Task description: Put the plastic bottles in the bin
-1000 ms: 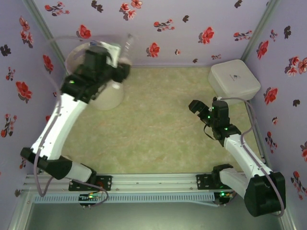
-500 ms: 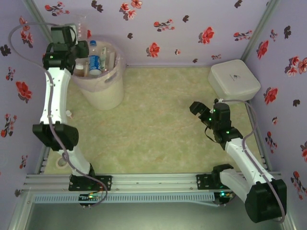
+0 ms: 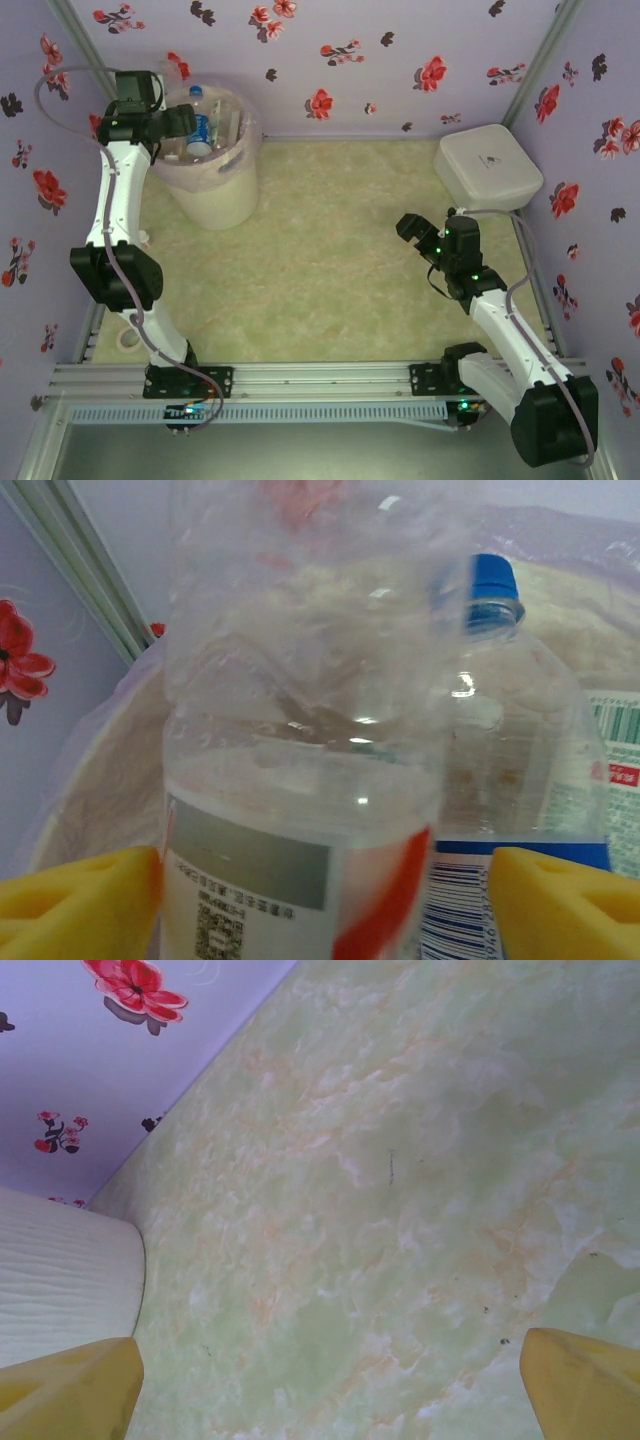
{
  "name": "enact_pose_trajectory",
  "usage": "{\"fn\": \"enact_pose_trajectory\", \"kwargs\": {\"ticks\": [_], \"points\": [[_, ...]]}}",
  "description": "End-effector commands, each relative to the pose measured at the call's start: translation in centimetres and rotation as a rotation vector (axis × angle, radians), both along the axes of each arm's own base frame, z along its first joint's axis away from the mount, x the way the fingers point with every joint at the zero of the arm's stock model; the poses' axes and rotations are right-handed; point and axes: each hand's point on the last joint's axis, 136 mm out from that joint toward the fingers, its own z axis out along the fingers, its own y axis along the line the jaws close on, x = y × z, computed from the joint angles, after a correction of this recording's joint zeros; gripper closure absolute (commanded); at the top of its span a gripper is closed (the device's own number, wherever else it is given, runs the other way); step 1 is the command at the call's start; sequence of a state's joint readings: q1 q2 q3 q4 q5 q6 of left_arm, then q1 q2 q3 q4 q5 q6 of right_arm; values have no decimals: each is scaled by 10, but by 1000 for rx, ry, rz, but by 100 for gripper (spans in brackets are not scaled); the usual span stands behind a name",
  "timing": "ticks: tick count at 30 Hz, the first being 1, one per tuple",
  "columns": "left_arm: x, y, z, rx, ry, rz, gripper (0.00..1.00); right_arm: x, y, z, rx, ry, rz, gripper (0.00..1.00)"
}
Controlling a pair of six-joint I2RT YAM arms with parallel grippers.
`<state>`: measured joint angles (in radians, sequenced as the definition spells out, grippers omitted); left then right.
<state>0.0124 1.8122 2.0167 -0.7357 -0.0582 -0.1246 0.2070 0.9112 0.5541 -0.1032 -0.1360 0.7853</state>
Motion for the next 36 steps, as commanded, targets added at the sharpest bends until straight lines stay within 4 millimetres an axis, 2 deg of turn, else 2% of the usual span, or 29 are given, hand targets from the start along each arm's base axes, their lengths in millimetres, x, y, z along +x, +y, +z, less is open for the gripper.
{"fn": "enact_pose_trajectory", "kwargs": {"ticks": [1, 5, 8, 11, 15, 18, 21, 24, 28, 31, 36], "points": [[-8, 1, 48, 5, -110, -9, 12, 2, -6, 0, -30, -3, -18, 3], [2, 10, 58, 7, -127, 12, 17, 3, -6, 0, -29, 2, -18, 3], [14, 13, 53, 9, -113, 14, 23, 5, -5, 2, -30, 2, -16, 3], [25, 15, 35, 9, -65, 20, 30, 6, -5, 4, -29, -1, -14, 3], [29, 16, 5, -5, -14, 32, 44, 5, -5, 4, -32, 0, -13, 3], [24, 10, -16, -43, 13, 20, 54, 4, -6, 3, -36, 2, -15, 3], [14, 4, -27, -79, 11, 11, 60, 5, -5, 3, -36, 3, -14, 3], [4, 0, -42, -115, 27, 11, 63, 7, -3, 2, -29, 3, -7, 3], [5, -4, -58, -124, 68, -4, 63, 11, 1, 4, -17, -1, 8, 3], [12, -10, -59, -147, 77, -29, 63, 13, 3, 6, -14, -6, 17, 3], [20, -16, -48, -178, 52, -56, 61, 13, 2, 9, -13, -14, 14, 3]]}}
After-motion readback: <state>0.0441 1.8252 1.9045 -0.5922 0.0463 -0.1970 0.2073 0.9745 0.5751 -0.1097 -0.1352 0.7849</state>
